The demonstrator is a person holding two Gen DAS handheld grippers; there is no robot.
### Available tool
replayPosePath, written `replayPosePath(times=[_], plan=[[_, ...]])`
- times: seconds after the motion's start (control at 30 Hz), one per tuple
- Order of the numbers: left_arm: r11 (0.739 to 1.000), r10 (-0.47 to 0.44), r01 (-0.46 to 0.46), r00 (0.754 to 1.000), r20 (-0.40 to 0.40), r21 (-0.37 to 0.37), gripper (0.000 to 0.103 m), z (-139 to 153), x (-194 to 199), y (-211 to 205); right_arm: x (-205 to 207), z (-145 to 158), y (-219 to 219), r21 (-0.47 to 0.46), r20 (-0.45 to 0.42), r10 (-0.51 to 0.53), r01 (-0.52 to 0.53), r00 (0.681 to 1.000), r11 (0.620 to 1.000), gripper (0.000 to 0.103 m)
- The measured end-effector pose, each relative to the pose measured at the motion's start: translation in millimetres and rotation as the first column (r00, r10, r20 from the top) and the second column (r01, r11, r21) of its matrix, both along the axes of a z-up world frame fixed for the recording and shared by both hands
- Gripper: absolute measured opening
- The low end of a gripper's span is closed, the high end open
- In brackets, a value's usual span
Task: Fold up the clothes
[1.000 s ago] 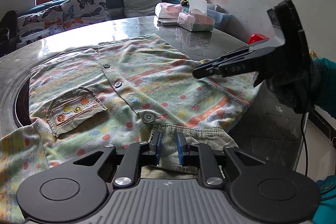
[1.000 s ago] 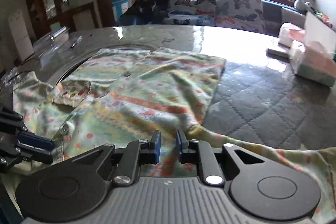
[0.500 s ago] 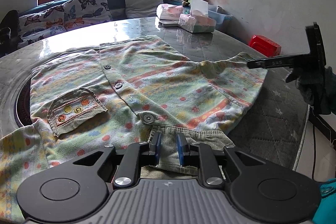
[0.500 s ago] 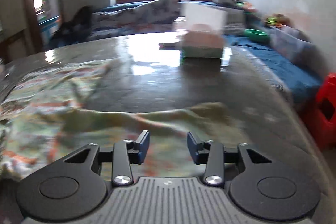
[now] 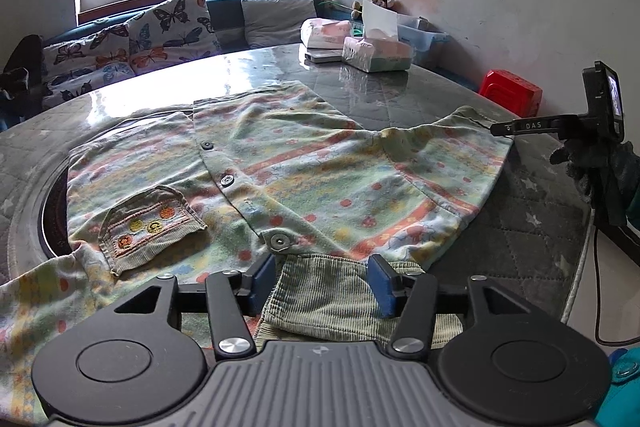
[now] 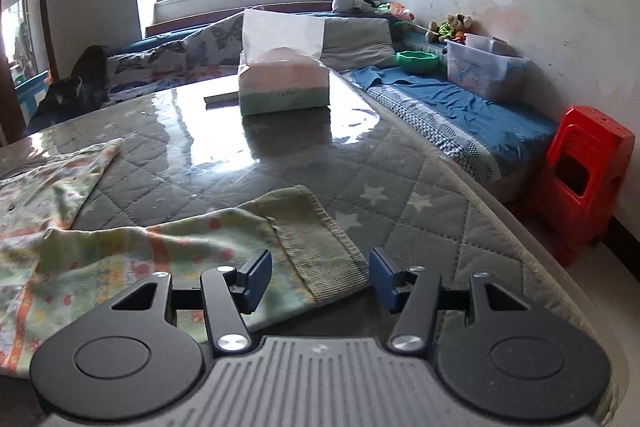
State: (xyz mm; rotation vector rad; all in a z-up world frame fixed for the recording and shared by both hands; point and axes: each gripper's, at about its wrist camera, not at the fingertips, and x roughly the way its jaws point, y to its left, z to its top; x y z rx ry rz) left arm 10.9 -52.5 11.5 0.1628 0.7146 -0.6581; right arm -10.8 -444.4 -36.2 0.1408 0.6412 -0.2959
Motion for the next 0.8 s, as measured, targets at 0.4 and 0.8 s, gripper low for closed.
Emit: replayPosePath(times=[0.4,0.8], plan=[[1.000,0.025,-0.025,1.000,0.007,-0.002,0.062,1,-2,2,-1,-1,4,0.051,0.003,0.022,-0.022,1.000,0.998,0.025],[0.996,0.083,-0.082,0.996,0.012,-0.027,0.066,1,-5,19,-2,67,62,0.116,0.187,0.236,-0.260,0.954,0.959,0.008]])
